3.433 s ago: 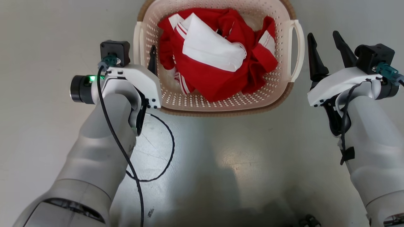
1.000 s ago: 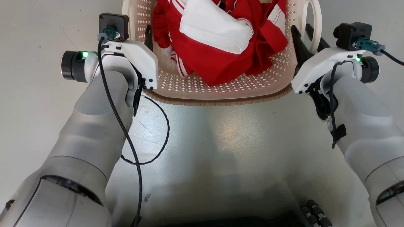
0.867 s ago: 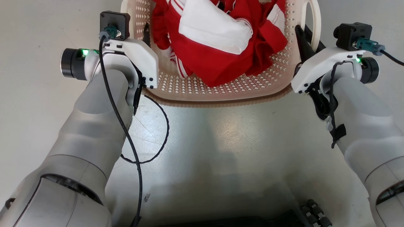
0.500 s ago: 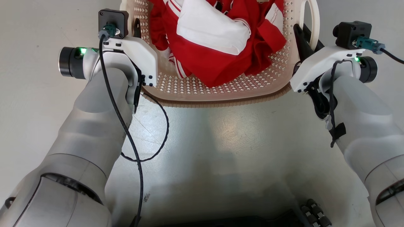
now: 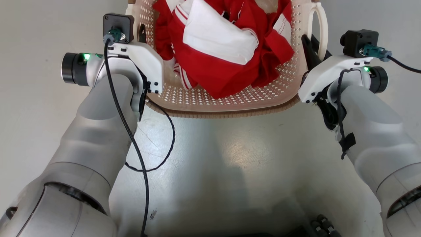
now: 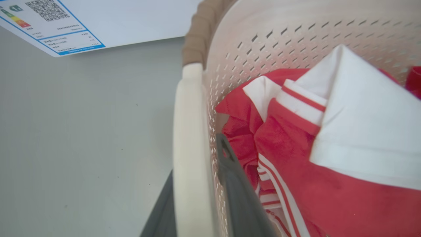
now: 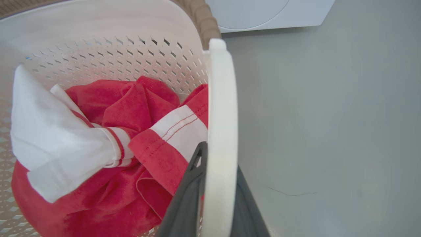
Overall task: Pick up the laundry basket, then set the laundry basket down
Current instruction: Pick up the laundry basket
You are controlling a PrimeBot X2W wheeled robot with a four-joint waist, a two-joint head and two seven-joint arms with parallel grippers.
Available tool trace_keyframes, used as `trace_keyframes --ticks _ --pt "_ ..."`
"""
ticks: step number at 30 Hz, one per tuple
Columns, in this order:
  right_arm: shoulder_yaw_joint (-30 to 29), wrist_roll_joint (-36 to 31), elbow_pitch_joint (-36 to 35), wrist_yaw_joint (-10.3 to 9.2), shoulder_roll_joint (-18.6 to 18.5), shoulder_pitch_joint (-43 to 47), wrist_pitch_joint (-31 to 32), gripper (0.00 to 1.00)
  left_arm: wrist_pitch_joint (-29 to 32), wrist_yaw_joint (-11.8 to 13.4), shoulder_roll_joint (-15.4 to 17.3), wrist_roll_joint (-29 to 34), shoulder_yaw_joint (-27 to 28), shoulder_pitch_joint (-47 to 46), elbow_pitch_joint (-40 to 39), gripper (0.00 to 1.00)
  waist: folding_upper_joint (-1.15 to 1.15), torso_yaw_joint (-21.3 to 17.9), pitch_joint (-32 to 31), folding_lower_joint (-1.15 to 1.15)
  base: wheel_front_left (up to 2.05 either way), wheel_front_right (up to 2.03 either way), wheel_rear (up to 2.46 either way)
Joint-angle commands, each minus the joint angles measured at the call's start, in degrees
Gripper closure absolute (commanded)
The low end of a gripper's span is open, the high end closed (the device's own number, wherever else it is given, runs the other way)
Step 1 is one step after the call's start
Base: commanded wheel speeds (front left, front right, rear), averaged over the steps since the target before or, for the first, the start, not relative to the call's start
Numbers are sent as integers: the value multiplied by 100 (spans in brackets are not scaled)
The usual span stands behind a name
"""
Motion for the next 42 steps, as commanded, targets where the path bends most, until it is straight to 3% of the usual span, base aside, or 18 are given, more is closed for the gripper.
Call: trace_keyframes --ticks 1,20,42 --pt "90 35 -26 36 90 279 -27 100 -14 -10 107 -14 2 144 -43 100 0 -23 -61 0 0 0 0" --pt "587 644 137 36 160 808 120 100 402 -182 107 -373 -315 926 -33 100 0 -162 -1470 0 0 0 0" --pt "929 1152 360 36 294 1857 750 100 1032 -319 107 -1063 -777 2372 -156 100 0 -167 -3521 0 0 0 0"
